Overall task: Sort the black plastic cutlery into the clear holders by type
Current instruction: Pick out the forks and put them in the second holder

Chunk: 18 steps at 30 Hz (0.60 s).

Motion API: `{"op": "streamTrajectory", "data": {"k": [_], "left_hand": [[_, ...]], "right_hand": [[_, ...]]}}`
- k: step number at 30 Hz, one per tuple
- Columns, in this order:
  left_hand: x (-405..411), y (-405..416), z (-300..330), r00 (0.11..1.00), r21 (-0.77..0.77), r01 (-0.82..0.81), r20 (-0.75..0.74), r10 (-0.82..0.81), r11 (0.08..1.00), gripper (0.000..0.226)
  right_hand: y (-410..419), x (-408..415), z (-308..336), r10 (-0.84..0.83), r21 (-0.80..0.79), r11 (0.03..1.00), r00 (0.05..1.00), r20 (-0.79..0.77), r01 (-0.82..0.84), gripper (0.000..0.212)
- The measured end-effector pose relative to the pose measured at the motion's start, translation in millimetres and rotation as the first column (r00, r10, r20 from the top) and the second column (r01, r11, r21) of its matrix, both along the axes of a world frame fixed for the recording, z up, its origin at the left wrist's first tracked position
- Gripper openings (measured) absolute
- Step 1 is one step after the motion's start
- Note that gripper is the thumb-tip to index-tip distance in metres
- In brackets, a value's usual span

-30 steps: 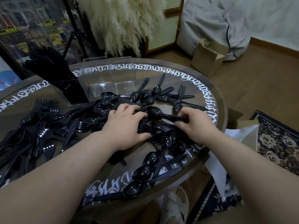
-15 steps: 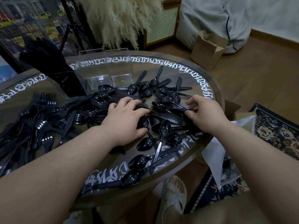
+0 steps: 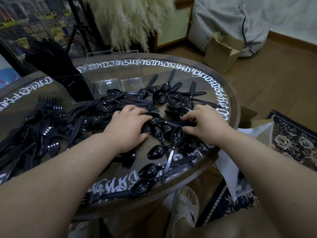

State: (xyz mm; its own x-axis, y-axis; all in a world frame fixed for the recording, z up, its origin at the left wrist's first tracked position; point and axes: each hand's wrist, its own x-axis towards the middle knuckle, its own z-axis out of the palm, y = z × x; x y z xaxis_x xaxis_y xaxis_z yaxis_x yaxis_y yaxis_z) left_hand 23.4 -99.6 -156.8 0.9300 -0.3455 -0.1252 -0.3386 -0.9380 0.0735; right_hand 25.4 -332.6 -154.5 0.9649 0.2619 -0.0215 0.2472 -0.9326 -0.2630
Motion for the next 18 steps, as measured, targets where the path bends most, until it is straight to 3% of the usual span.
{"op": "streamTrajectory", "data": {"k": [4, 8, 14, 18], "left_hand": [[-1.4, 4.6, 1.6, 0.999, -0.085, 0.034, -0.034, -0.037, 0.996, 0.053], [-3.9, 14.0, 5.9, 0.999, -0.165, 0.019, -0.039, -0.026, 0.986, 0.043], [-5.7, 36.4, 8.6, 0.980, -0.218, -0.090, 0.157, 0.126, 0.972, 0.016], [-6.7, 53.9, 12.8, 0.935, -0.150, -0.233, 0.237, 0.263, 0.961, 0.022]], "right_hand": [[12.6, 6.6, -8.2, 0.015, -0.020, 1.000, 1.000, 0.000, -0.015, 0.037], [13.7, 11.5, -12.3, -0.044, -0.019, 0.999, 0.998, 0.047, 0.045, 0.023], [16.5, 11.4, -9.1, -0.095, -0.003, 0.995, 0.994, 0.048, 0.095, 0.013], [25.3, 12.1, -4.7, -0.113, 0.012, 0.994, 0.992, 0.047, 0.113, 0.016]]}}
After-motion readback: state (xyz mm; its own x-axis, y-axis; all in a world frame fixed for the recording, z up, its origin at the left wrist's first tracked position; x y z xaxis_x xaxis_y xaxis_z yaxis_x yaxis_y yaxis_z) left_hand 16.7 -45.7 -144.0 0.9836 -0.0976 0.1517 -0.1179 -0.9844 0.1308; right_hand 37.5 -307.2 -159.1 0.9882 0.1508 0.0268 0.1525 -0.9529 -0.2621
